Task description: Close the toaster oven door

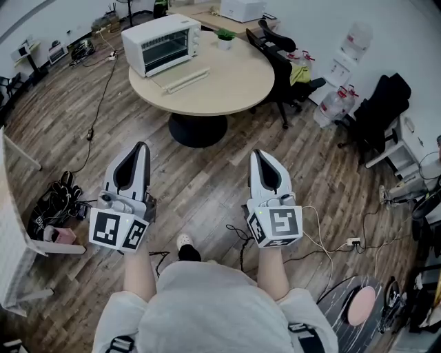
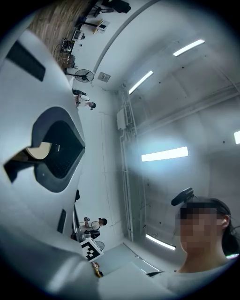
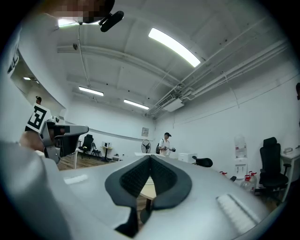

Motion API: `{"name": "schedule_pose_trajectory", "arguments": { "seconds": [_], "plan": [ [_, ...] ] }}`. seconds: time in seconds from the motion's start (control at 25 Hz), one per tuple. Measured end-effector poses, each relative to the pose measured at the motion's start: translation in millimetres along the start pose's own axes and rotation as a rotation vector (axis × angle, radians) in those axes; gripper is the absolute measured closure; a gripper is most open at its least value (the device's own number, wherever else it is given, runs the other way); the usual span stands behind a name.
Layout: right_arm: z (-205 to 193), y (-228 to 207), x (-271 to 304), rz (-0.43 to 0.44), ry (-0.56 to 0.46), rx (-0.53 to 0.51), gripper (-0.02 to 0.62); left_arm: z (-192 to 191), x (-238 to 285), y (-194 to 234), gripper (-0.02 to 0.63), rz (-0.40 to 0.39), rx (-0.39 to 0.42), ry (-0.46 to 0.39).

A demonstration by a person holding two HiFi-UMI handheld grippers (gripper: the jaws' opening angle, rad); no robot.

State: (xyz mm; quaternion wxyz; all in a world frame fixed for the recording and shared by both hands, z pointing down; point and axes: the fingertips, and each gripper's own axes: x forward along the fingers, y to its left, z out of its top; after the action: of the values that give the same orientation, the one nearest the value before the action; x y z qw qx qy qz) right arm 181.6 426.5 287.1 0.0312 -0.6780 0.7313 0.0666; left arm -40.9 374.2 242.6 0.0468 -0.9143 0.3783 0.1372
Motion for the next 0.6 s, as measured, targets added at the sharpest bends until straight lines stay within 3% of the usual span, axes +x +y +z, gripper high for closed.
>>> {"name": "schedule_pose_trajectory", "arguments": {
  "seconds": [0.6],
  "plan": [
    [-5,-3,86,0.015,-0.023,0.018,0.584,-9,58,61,0.6,-0.019,0.001,-0.013]
  ]
}}
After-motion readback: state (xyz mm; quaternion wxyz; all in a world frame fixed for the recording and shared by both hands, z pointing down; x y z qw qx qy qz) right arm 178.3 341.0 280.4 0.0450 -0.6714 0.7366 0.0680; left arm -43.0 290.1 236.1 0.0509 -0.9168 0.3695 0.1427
